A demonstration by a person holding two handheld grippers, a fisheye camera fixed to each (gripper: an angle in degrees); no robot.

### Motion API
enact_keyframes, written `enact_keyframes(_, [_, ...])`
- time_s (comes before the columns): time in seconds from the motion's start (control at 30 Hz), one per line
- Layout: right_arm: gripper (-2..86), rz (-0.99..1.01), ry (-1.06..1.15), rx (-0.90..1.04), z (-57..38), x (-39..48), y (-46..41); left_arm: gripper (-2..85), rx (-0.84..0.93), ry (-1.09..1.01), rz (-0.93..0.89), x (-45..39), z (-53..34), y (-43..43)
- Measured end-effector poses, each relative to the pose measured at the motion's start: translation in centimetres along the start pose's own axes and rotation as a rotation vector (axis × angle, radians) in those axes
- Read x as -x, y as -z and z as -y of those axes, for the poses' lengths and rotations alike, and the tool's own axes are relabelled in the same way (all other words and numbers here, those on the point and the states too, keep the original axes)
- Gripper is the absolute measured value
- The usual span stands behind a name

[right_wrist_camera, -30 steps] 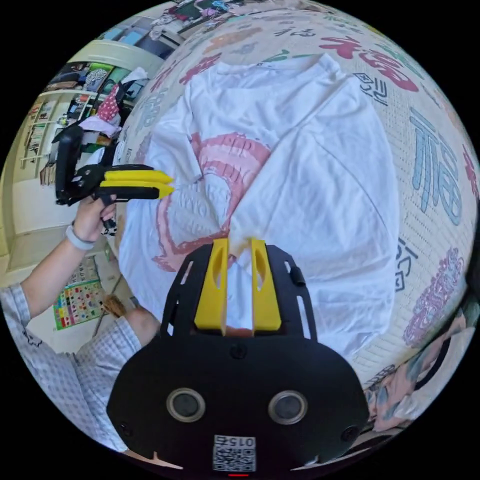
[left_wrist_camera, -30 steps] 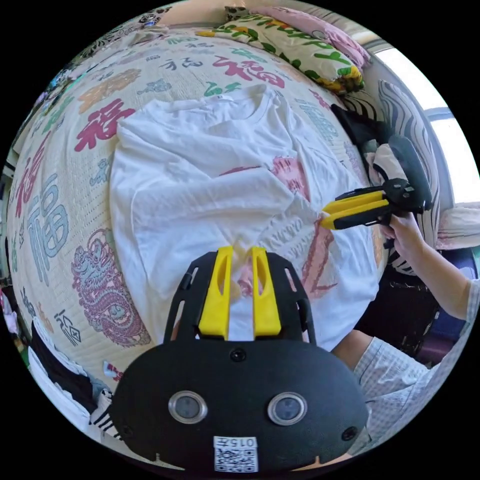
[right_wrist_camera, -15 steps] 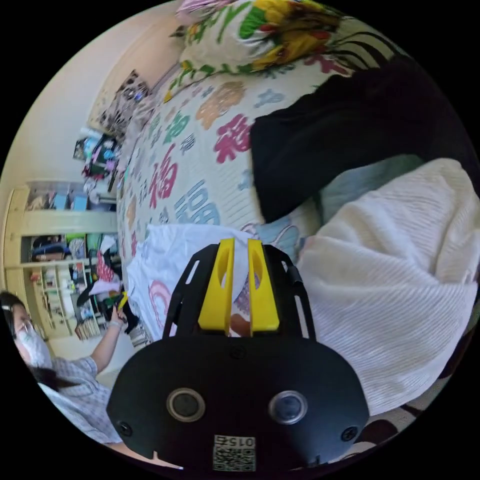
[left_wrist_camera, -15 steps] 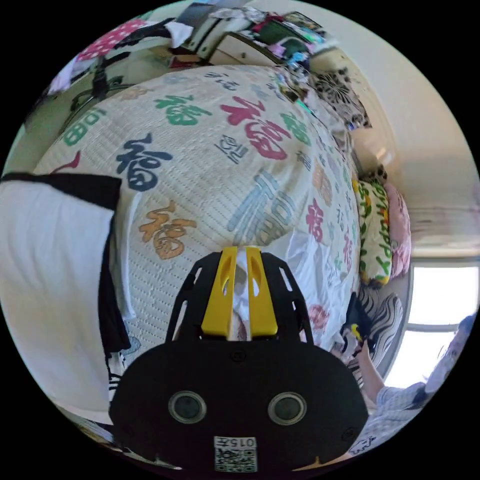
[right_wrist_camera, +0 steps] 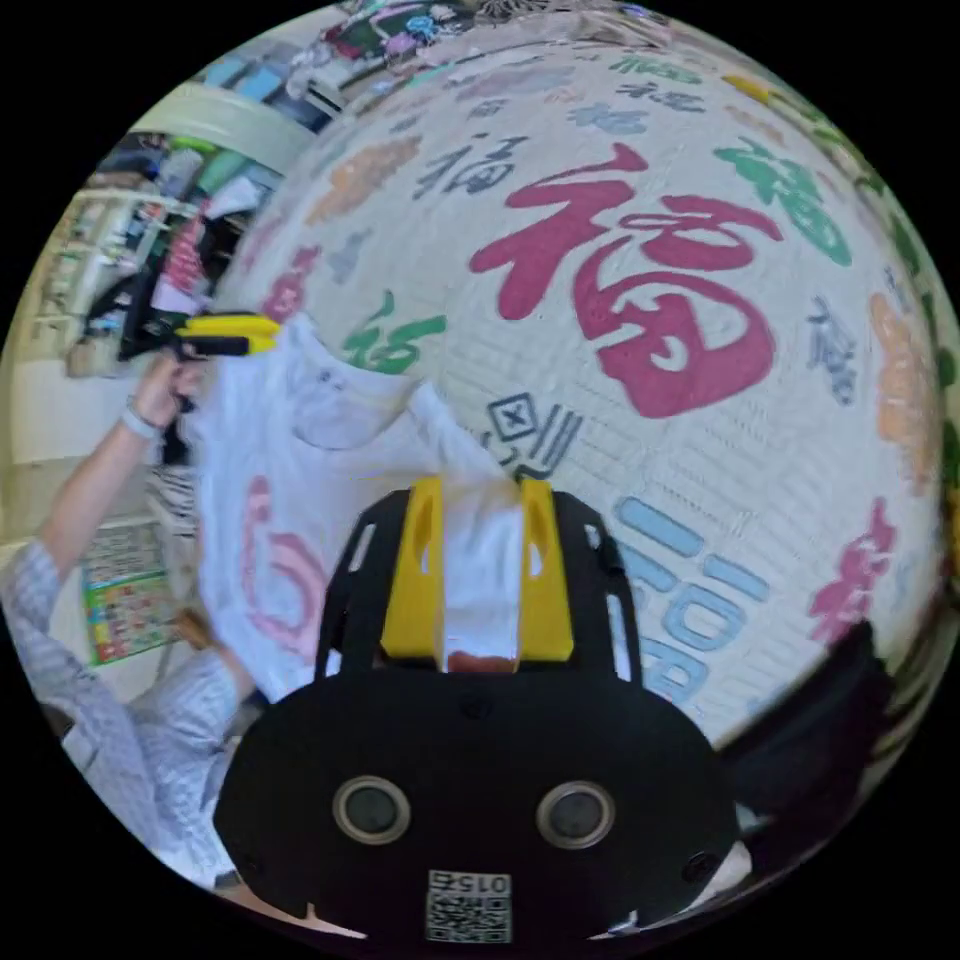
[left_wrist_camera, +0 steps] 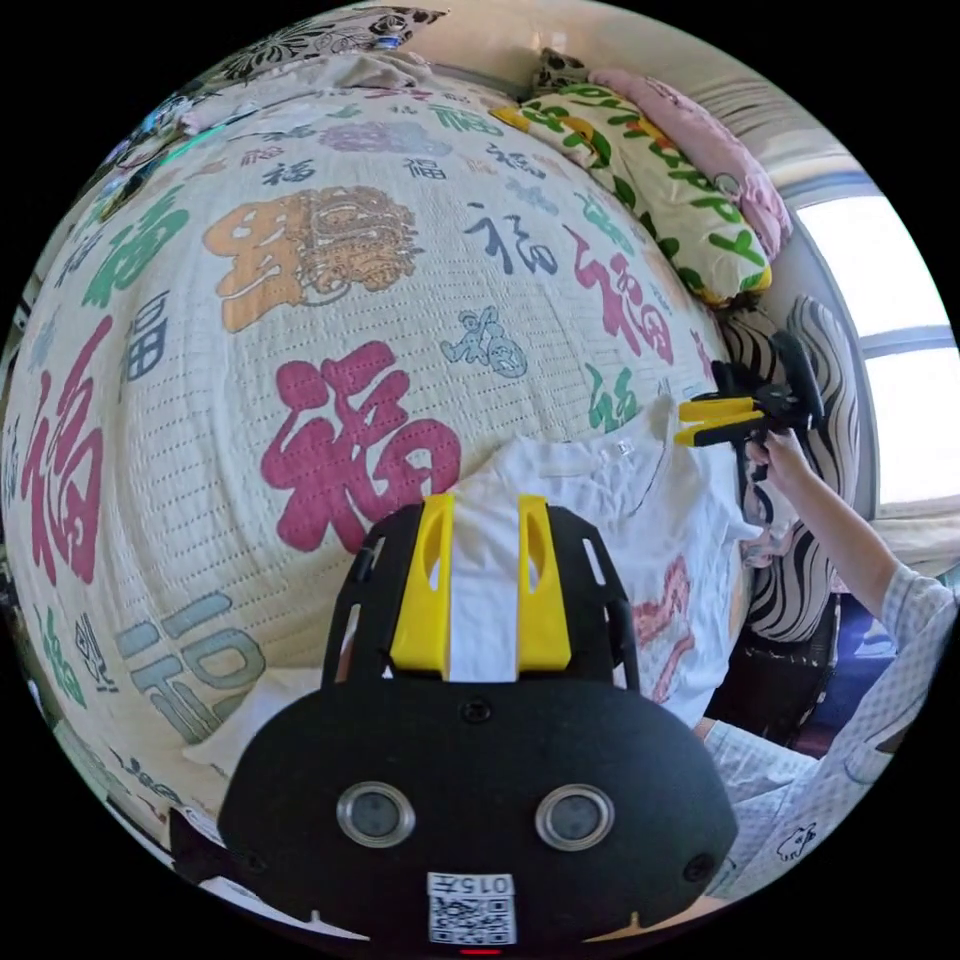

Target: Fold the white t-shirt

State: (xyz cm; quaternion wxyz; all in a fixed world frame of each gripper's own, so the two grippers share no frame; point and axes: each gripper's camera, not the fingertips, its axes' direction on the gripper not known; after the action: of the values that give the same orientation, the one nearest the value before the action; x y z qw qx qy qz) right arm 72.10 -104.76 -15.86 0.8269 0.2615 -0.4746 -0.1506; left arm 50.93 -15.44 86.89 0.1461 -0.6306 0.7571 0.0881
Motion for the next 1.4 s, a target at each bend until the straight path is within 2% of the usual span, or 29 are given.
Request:
enact_keyframes(0.03, [3.7,-0.063,0.010,0.006,-0.1,0.4,-0.1,2.7,0.029,-0.006,0.031,-0.3,0.5,-0.8])
enact_keyframes(0.13, [1.0,-0.032,0.067,0.001,-0.5,0.5,0.5,0.1,0.030,-0.008,0.034,-0.2,1.2,-1.1])
enact_keyframes(0.2, [0.7,0.028,0.026,-0.054,-0.6,-0.9,1.6,-0.3,0.012,-0.002,0.029,-0.1,1.5,-0.9])
enact_keyframes(0.33, [1.8,0.055,-0.012,-0.030,-0.4,-1.9,0.2,0.2,0.015,0.005,0.050,-0.6,1.4,-2.6])
enact_keyframes(0.4, [4.9,0.087,-0.059,-0.091,-1.7,-2.1,0.3,1.4,-0.025,0.033,0.036,-0.8,0.5,-2.8])
enact_keyframes(0.47, [6.5,0.123,-0.117,-0.171,-4.1,-2.4,1.4,4.2,-0.100,0.058,0.032,-1.4,-2.1,-1.7])
enact_keyframes(0.57, [6.5,0.299,-0.100,-0.299,-10.7,-1.8,3.6,6.3,-0.168,0.056,-0.012,-3.2,-8.0,0.1])
enact_keyframes(0.63, [7.2,0.330,-0.109,-0.310,-15.6,-0.6,4.0,6.5,-0.161,0.092,-0.036,-4.6,-13.0,0.5])
enact_keyframes(0.73, [10.5,0.328,-0.192,-0.217,-24.3,2.3,2.2,7.7,-0.049,0.249,-0.029,-6.4,-22.5,-0.7])
enact_keyframes(0.87, [13.6,0.318,-0.436,0.004,-36.0,5.4,-3.3,9.9,0.188,0.545,-0.006,-8.5,-35.7,-4.7])
enact_keyframes(0.97, [14.4,0.320,-0.607,0.142,-42.3,6.4,-7.7,10.4,0.266,0.684,-0.050,-10.0,-41.6,-7.6])
enact_keyframes(1.07, [12.7,0.334,-0.663,0.224,-45.3,7.1,-11.1,9.4,0.267,0.654,-0.005,-12.1,-42.9,-9.7])
enact_keyframes(1.17, [8.8,0.241,-0.698,0.204,-45.8,7.7,-11.4,7.9,0.281,0.592,0.072,-14.4,-42.4,-11.1])
enact_keyframes(1.27, [1.5,0.186,-0.657,0.235,-45.8,8.6,-11.2,2.7,0.283,0.559,0.058,-16.5,-42.7,-11.6])
enact_keyframes(1.33, [0.7,0.247,-0.608,0.237,-45.8,9.2,-11.1,0.8,0.262,0.542,0.072,-17.9,-43.1,-11.7])
enact_keyframes(1.4, [0.1,0.207,-0.620,0.231,-46.5,9.5,-10.8,0.0,0.251,0.529,0.107,-19.3,-43.4,-11.8])
